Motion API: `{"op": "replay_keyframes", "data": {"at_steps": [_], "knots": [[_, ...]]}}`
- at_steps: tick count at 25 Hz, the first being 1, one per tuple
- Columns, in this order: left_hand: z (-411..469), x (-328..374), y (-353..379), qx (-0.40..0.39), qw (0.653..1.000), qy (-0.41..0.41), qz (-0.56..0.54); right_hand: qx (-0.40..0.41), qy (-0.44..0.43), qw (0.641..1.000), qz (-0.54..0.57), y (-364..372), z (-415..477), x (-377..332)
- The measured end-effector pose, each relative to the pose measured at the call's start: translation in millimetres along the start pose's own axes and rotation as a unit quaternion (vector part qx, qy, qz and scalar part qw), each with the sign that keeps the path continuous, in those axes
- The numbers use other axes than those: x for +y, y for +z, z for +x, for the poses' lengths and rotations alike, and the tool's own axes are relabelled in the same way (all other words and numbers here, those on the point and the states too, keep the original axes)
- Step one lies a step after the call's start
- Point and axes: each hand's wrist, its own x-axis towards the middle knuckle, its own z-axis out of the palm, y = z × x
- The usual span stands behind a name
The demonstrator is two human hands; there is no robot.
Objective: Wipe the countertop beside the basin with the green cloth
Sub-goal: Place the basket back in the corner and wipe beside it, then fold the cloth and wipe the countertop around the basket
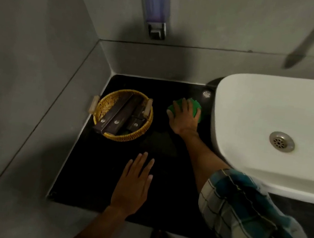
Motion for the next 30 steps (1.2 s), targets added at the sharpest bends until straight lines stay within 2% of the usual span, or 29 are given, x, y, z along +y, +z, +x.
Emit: {"op": "replay_keyframes", "data": {"at_steps": [3, 5, 9, 11, 14, 16, 17, 20, 22, 24, 25, 27, 30], "knots": [[8.7, -2.4, -2.3, -0.001, 1.000, 0.009, 0.001, 0.024, -0.060, 0.998, -0.020, 13.3, -31.1, -7.9], [1.0, -6.1, -9.4, -0.008, 1.000, 0.006, 0.004, 0.024, -0.097, 0.995, -0.028, 27.7, -110.6, -8.1], [-4.9, -12.2, -12.9, -0.012, 1.000, 0.012, 0.006, -0.001, -0.095, 0.995, -0.030, 35.9, -267.1, 26.9], [-6.7, -7.7, -12.8, -0.017, 1.000, 0.024, -0.010, 0.015, -0.020, 0.998, -0.056, 23.5, -310.8, 79.8], [-0.9, 21.7, -29.7, 0.015, 0.997, -0.035, -0.061, 0.069, 0.200, 0.977, -0.027, -7.4, -330.7, 136.2], [-2.2, 71.8, -45.5, 0.048, 0.991, -0.051, -0.116, 0.060, 0.261, 0.963, 0.025, -25.0, -328.3, 146.0], [-5.6, 102.3, -48.2, 0.025, 0.985, -0.045, -0.166, 0.047, 0.264, 0.962, 0.050, -29.4, -327.5, 147.8], [-12.1, 202.3, -48.1, -0.179, 0.935, -0.072, -0.299, 0.061, 0.282, 0.954, 0.082, -54.8, -333.4, 181.6], [-11.7, 245.1, -41.5, -0.260, 0.911, -0.095, -0.305, 0.020, 0.333, 0.928, 0.166, -74.6, -331.0, 212.8], [-8.0, 263.4, -33.7, -0.261, 0.899, -0.148, -0.319, -0.048, 0.374, 0.877, 0.299, -87.3, -321.7, 231.7], [-7.7, 266.1, -30.5, -0.252, 0.878, -0.198, -0.356, -0.086, 0.375, 0.857, 0.342, -90.0, -316.1, 235.3], [-9.8, 268.8, -25.4, -0.223, 0.812, -0.295, -0.452, -0.139, 0.347, 0.841, 0.391, -92.3, -309.1, 242.0], [-10.7, 284.2, -29.0, -0.226, 0.701, -0.365, -0.570, -0.134, 0.323, 0.803, 0.483, -95.3, -308.3, 257.0]]}}
